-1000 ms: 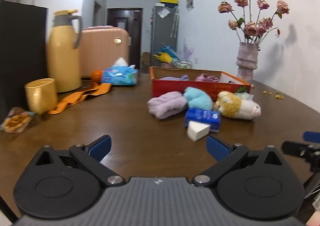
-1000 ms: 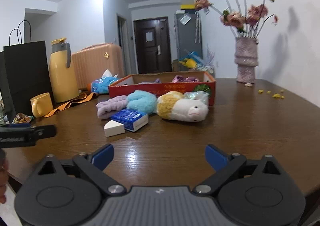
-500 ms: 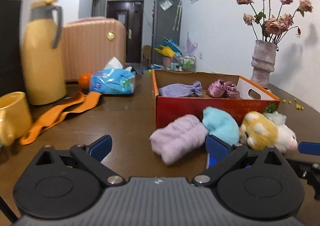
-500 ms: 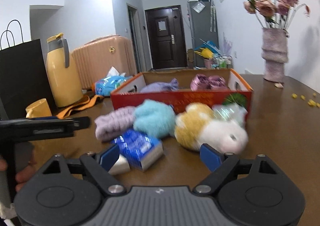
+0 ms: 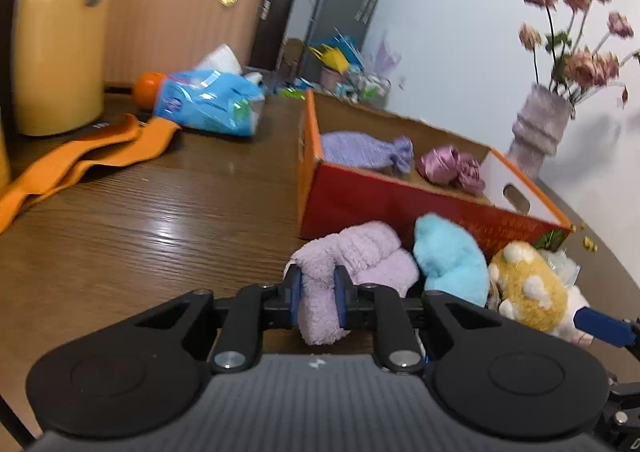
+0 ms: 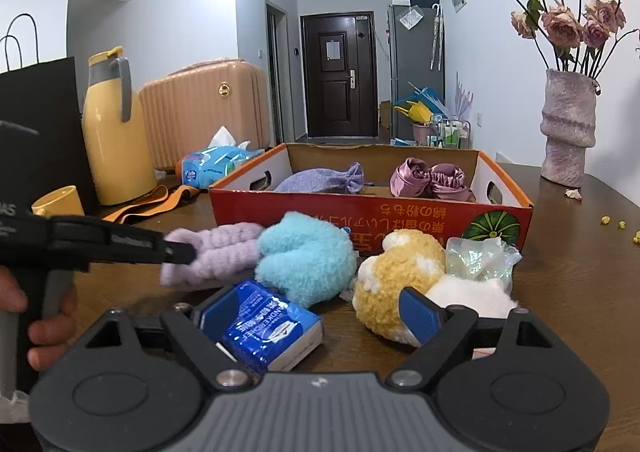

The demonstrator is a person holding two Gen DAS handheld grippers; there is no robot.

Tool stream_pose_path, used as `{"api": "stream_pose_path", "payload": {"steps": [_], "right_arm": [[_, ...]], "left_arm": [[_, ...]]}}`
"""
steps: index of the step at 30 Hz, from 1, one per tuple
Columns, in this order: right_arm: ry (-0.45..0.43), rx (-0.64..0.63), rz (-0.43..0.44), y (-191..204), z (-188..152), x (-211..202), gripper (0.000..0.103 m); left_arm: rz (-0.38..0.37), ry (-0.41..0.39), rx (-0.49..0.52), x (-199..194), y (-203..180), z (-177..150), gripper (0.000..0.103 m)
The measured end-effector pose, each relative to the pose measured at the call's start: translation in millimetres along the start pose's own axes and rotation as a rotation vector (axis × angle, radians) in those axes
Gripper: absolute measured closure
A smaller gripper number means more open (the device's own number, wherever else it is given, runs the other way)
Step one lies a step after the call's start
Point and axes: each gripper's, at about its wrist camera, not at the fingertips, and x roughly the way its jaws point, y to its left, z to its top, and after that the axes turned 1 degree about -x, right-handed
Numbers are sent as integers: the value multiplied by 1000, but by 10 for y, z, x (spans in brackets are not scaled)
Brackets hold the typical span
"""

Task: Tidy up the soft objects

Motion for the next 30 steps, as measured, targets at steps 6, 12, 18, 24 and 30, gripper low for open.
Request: {"api": "stream_pose_path", "payload": {"steps": [6, 12, 18, 24, 30], "right_arm": [[-46, 1, 7, 10, -12, -290, 17], [-92, 58, -41, -190, -83, -636, 17], [-108, 116, -64, -395, -232, -1034, 17], [-63, 73, 70, -219, -525, -1136, 17], [-43, 45, 113, -115, -576, -1098, 24]], "left_arm": [[-69, -91, -17, -767, 9, 19, 87], [-310, 33, -58, -1102, -212, -274, 87], [-343, 181, 4, -1048, -432, -777, 86], [-243, 170, -17, -1036, -332, -974, 68], [-288, 54, 110, -1348, -320, -1023, 38]]}}
